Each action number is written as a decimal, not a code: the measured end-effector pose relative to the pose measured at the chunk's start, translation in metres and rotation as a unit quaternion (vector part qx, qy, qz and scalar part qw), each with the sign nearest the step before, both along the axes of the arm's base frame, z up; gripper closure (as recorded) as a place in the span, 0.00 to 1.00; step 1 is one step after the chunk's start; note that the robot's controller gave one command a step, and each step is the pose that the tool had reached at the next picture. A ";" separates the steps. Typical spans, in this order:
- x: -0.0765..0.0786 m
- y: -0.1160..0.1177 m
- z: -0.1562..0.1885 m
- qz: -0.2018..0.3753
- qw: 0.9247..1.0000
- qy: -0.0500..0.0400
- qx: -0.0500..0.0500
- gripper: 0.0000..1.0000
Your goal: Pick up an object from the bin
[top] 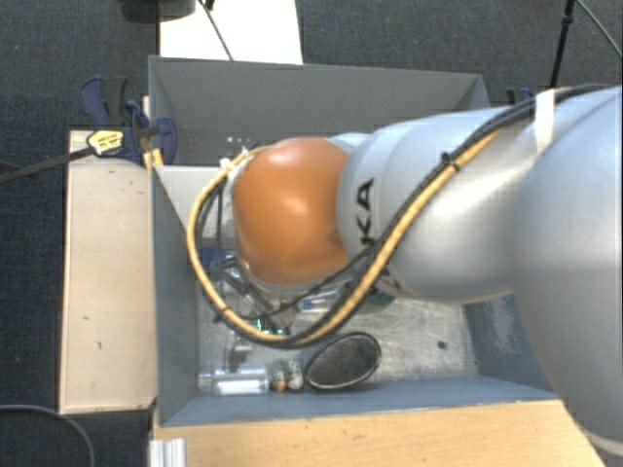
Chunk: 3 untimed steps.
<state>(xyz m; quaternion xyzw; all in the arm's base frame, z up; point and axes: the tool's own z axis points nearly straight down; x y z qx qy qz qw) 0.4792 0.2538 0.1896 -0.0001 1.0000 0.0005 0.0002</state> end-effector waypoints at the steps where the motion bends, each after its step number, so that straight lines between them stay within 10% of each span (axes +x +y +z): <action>1: 0.016 -0.117 -0.085 0.030 1.000 -0.001 -0.001 0.00; 2: 0.027 -0.171 -0.110 0.301 0.954 0.001 -0.001 0.00; 3: 0.028 -0.234 -0.109 0.159 0.987 0.003 -0.001 0.00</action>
Offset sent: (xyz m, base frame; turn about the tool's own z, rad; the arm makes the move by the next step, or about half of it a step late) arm 0.0143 -0.1127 -0.0851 -0.0677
